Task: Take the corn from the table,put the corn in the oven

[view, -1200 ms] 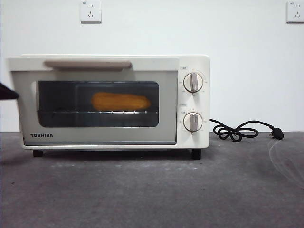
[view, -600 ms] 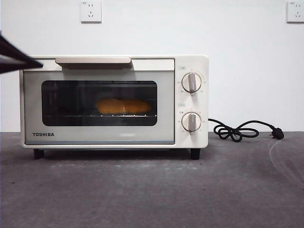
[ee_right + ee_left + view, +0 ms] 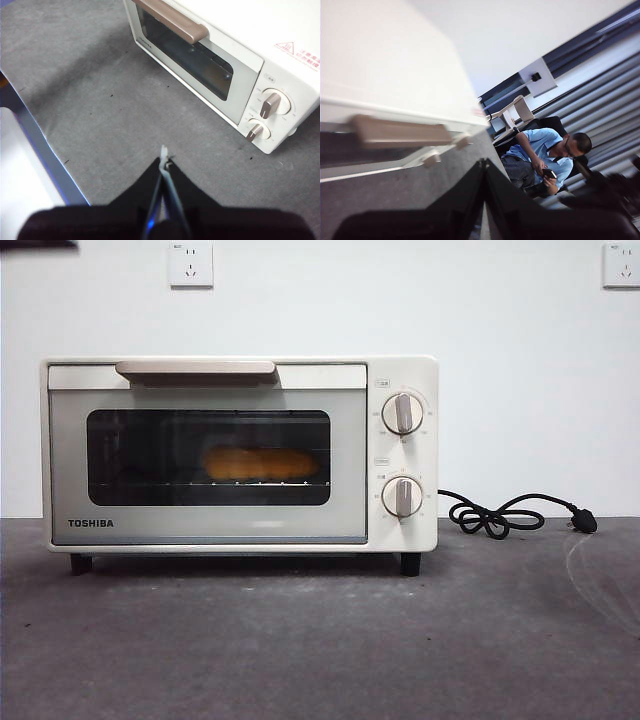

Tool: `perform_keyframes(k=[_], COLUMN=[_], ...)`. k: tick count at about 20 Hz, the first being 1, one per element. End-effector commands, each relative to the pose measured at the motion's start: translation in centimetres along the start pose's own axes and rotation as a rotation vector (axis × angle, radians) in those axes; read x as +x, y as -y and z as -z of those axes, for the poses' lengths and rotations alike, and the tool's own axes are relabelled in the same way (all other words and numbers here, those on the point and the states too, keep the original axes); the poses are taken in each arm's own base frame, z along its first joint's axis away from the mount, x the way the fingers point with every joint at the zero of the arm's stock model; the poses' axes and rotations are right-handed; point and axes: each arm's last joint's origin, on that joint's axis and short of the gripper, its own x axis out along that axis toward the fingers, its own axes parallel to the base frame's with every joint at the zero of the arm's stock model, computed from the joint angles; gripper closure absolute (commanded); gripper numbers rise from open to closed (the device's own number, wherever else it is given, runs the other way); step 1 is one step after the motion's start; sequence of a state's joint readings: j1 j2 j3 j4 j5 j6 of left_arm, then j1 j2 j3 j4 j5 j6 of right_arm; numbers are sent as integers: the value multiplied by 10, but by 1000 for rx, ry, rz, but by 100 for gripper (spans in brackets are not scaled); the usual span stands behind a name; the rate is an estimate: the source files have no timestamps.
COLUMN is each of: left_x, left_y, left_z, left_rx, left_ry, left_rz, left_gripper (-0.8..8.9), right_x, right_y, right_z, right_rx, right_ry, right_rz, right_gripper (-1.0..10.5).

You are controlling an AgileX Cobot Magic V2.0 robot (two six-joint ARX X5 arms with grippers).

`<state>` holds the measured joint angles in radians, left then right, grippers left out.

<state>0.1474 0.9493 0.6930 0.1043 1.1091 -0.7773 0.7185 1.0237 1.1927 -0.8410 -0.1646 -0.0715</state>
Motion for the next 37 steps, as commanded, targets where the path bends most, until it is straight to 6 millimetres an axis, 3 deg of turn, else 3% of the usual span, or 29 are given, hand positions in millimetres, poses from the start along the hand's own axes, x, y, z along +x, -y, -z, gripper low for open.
perform_keyframes(k=[1, 4, 8, 15, 18, 30, 37], left_x=[-12, -27, -44, -68, -73, -72, -64], left_y=[26, 48, 63, 58, 55, 53, 42], left_z=[11, 27, 54, 101, 113, 114, 105], left_rx=[105, 160, 208, 240, 230, 79, 27], left_ry=[26, 74, 131, 115, 56, 58, -6], left_rz=[10, -39, -178, -603, -692, -664, -695], left_gripper=[820, 820, 821, 821, 821, 818, 818], right_x=[1, 1, 1, 1, 1, 1, 1], right_y=[0, 0, 0, 0, 0, 1, 2], right_z=[0, 0, 0, 0, 0, 0, 0], right_rx=[-7, -7, -7, -6, -6, -7, -7], right_ry=[2, 0, 0, 0, 0, -3, -4], right_rz=[-2, -2, -2, -2, -2, 36, 54], right_gripper=[958, 958, 958, 958, 958, 958, 946])
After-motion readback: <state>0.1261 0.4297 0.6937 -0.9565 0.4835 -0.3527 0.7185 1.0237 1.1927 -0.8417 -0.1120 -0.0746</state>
